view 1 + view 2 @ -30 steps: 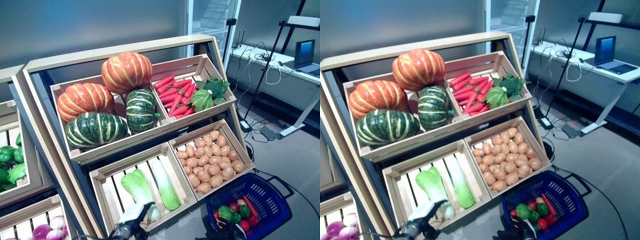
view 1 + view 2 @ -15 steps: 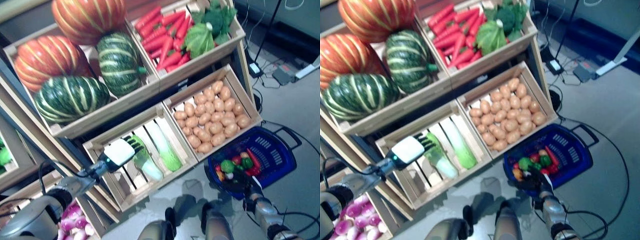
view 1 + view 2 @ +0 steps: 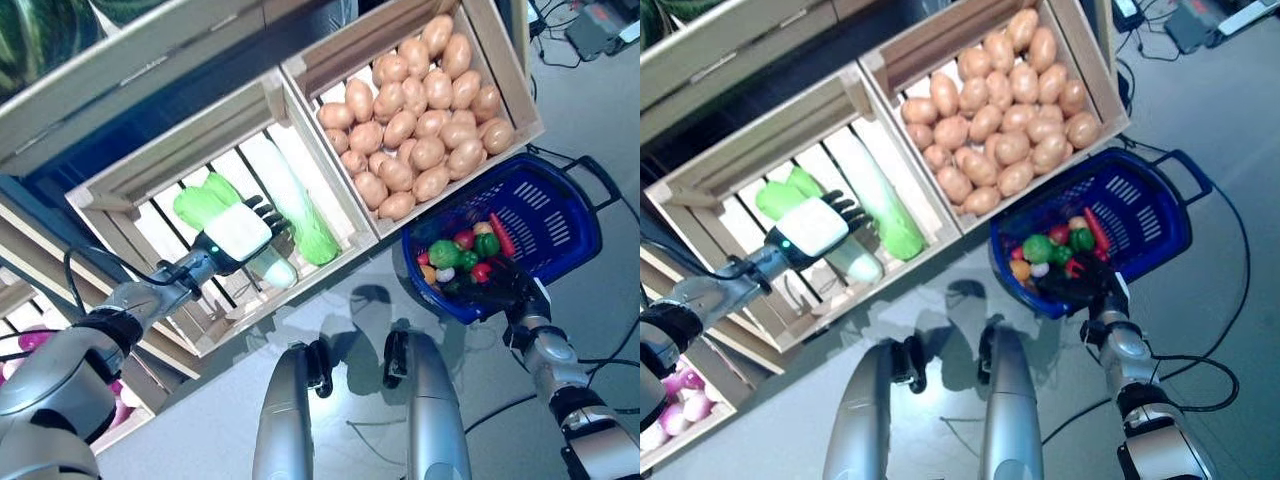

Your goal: Put vegetables into the basket

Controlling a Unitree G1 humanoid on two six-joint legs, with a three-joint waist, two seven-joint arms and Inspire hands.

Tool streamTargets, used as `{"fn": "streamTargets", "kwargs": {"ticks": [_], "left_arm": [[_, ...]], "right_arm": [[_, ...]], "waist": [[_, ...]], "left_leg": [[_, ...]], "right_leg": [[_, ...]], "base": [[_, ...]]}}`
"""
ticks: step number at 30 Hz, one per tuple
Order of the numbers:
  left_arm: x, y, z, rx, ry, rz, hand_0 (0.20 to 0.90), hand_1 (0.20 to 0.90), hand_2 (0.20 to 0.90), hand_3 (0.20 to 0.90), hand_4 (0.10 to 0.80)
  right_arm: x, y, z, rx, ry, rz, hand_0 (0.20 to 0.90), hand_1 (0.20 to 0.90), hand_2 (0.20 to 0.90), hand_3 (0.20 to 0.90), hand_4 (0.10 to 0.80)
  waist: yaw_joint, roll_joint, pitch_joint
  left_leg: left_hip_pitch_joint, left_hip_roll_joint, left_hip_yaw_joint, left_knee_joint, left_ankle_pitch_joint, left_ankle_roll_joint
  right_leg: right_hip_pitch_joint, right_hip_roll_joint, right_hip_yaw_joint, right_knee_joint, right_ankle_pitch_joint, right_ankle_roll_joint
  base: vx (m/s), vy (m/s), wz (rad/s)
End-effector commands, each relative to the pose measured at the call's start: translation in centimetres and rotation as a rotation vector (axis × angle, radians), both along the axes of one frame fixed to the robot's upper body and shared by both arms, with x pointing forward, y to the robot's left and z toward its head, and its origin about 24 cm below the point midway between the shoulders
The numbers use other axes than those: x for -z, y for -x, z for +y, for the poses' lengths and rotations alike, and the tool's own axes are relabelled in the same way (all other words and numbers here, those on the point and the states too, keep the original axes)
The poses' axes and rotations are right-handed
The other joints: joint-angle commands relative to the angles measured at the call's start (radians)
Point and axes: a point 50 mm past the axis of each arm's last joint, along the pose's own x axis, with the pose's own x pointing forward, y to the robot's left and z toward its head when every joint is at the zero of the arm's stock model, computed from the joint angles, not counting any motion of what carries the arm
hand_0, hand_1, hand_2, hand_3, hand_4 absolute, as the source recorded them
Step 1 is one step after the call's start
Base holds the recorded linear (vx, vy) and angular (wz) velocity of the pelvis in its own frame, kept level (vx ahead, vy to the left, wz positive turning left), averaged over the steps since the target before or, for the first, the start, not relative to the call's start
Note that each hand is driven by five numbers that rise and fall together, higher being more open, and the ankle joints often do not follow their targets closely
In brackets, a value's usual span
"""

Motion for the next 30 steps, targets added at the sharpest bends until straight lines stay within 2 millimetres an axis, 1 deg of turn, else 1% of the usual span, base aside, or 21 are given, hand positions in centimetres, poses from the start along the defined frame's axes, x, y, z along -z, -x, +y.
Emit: {"fn": "streamTargets", "kwargs": {"ticks": [1,3,6,7,10,12,14,16,19,22,26,27,28,30], "left_arm": [[-5.8,-0.7,2.6,-0.104,0.031,-0.205,0.900,0.900,0.900,0.900,0.800],[-6.4,-0.9,2.7,-0.120,0.031,-0.212,0.900,0.900,0.900,0.900,0.800],[-7.0,-1.3,3.3,-0.178,0.013,-0.186,0.900,0.900,0.900,0.900,0.800],[-7.0,-1.3,3.3,-0.178,0.013,-0.186,0.900,0.900,0.900,0.900,0.800],[-7.1,-1.5,4.3,-0.271,0.016,-0.144,0.900,0.900,0.900,0.900,0.800],[-6.9,-1.5,4.7,-0.312,0.013,-0.122,0.900,0.900,0.900,0.900,0.800],[-6.2,-1.3,5.4,-0.355,0.015,-0.072,0.900,0.900,0.900,0.900,0.800],[-5.8,-1.2,5.6,-0.370,0.021,-0.050,0.900,0.900,0.900,0.900,0.800],[-4.9,-0.9,6.2,-0.412,0.029,0.003,0.900,0.900,0.900,0.900,0.800],[-4.7,-0.9,6.6,-0.448,0.033,0.043,0.900,0.900,0.900,0.900,0.800],[-4.7,-1.0,6.7,-0.466,0.052,0.054,0.900,0.900,0.900,0.900,0.800],[-4.5,-0.9,6.7,-0.463,0.056,0.059,0.592,0.592,0.592,0.592,0.595],[-4.5,-0.9,6.7,-0.460,0.062,0.059,0.300,0.300,0.300,0.300,0.400],[-4.6,-0.9,6.6,-0.452,0.083,0.064,0.300,0.300,0.300,0.300,0.400]], "right_arm": [[-3.9,-0.6,-2.0,0.031,-0.014,-0.181,0.900,0.900,0.900,0.900,0.800],[-4.5,-0.8,-2.4,0.047,-0.016,-0.195,0.900,0.900,0.900,0.900,0.800],[-5.9,-1.1,-3.6,0.082,-0.036,-0.236,0.900,0.900,0.900,0.900,0.800],[-5.9,-1.1,-3.6,0.082,-0.037,-0.236,0.900,0.900,0.900,0.900,0.800],[-6.7,-1.1,-4.5,0.130,-0.062,-0.264,0.900,0.900,0.900,0.900,0.800],[-6.6,-1.0,-4.7,0.142,-0.074,-0.267,0.900,0.900,0.900,0.900,0.800],[-6.4,-0.9,-4.8,0.145,-0.085,-0.270,0.900,0.900,0.900,0.900,0.800],[-6.3,-0.9,-4.8,0.143,-0.084,-0.268,0.900,0.900,0.900,0.900,0.800],[-6.4,-0.7,-5.2,0.149,-0.079,-0.273,0.900,0.900,0.900,0.900,0.800],[-7.0,-0.8,-5.5,0.154,-0.099,-0.300,0.900,0.900,0.900,0.900,0.800],[-7.3,-1.0,-5.2,0.159,-0.126,-0.328,0.900,0.900,0.900,0.900,0.800],[-7.5,-1.1,-5.1,0.155,-0.133,-0.342,0.900,0.900,0.900,0.900,0.800],[-7.7,-1.2,-5.1,0.153,-0.135,-0.348,0.900,0.900,0.900,0.900,0.800],[-8.2,-1.4,-5.0,0.147,-0.138,-0.368,0.900,0.900,0.900,0.900,0.800]], "waist": [[0.011,0.006,-0.057],[0.014,0.006,-0.055],[0.016,0.006,-0.049],[0.016,0.006,-0.050],[0.021,0.003,-0.050],[0.022,0.002,-0.048],[0.023,0.000,-0.048],[0.023,0.000,-0.050],[0.023,-0.001,-0.051],[0.024,-0.003,-0.052],[0.029,-0.006,-0.054],[0.030,-0.007,-0.055],[0.030,-0.008,-0.057],[0.031,-0.008,-0.061]], "left_leg": [[0.028,0.016,-0.005,-0.011,-0.140,0.024],[-0.013,0.018,-0.013,0.031,-0.152,0.027],[-0.093,0.023,-0.028,0.114,-0.172,0.029],[-0.095,0.023,-0.029,0.116,-0.173,0.029],[-0.181,0.036,-0.040,0.218,-0.202,0.040],[-0.198,0.036,-0.044,0.236,-0.207,0.043],[-0.227,0.036,-0.051,0.266,-0.216,0.048],[-0.238,0.035,-0.054,0.280,-0.220,0.050],[-0.266,0.036,-0.061,0.309,-0.225,0.048],[-0.321,0.038,-0.070,0.352,-0.231,0.051],[-0.340,0.037,-0.074,0.364,-0.232,0.056],[-0.342,0.036,-0.074,0.363,-0.232,0.056],[-0.342,0.036,-0.073,0.359,-0.230,0.055],[-0.339,0.038,-0.070,0.352,-0.227,0.054]], "right_leg": [[0.041,-0.034,0.038,-0.020,-0.050,0.003],[0.003,-0.035,0.043,0.018,-0.060,0.001],[-0.070,-0.034,0.047,0.087,-0.081,-0.002],[-0.072,-0.034,0.047,0.088,-0.081,-0.002],[-0.151,-0.034,0.049,0.172,-0.108,-0.005],[-0.166,-0.033,0.048,0.186,-0.112,-0.005],[-0.191,-0.032,0.047,0.212,-0.122,-0.007],[-0.201,-0.032,0.048,0.225,-0.126,-0.007],[-0.225,-0.031,0.050,0.254,-0.134,-0.009],[-0.274,-0.032,0.052,0.294,-0.143,-0.010],[-0.292,-0.036,0.048,0.301,-0.143,-0.010],[-0.294,-0.038,0.046,0.299,-0.142,-0.009],[-0.294,-0.038,0.045,0.296,-0.140,-0.009],[-0.291,-0.039,0.043,0.288,-0.136,-0.008]], "base": [[0.000,0.000,0.00],[-0.034,0.018,0.06],[-0.044,0.014,0.05],[-0.025,0.009,0.05],[-0.008,-0.002,-0.03],[-0.007,-0.009,-0.05],[-0.001,-0.008,-0.02],[0.000,0.000,0.00],[0.040,-0.002,0.02],[0.000,0.000,0.00],[-0.007,-0.018,0.01],[-0.002,-0.017,-0.05],[-0.002,-0.021,-0.04],[0.000,0.000,0.00]]}}
